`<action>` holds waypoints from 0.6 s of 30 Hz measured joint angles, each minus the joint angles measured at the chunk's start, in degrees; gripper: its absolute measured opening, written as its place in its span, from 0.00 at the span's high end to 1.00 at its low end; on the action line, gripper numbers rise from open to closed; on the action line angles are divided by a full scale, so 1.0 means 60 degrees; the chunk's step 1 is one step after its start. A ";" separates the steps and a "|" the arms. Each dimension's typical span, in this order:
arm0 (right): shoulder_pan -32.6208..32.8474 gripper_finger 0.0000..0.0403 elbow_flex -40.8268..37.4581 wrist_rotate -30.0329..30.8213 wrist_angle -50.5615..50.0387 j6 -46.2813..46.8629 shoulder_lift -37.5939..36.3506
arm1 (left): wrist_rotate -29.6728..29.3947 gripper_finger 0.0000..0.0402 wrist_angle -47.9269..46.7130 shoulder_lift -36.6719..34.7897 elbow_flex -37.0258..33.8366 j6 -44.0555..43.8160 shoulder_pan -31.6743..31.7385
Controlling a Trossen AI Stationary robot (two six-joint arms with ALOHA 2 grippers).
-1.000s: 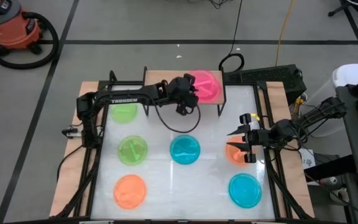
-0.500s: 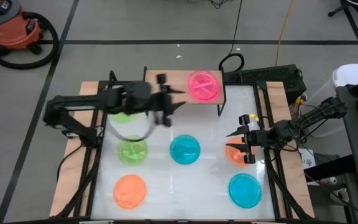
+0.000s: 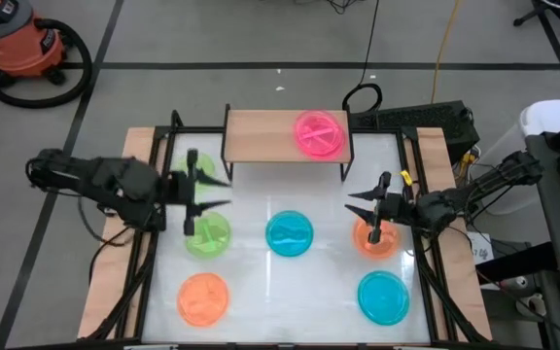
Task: Place and stack plates onto a shelf
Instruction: Stack the right orange plate on top of the pink plate on the shelf
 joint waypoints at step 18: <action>-0.0131 0.69 0.3795 -0.2218 -0.9287 0.5230 0.3430 | -0.0040 0.59 0.9208 -0.0789 -0.6186 -0.0278 -0.0422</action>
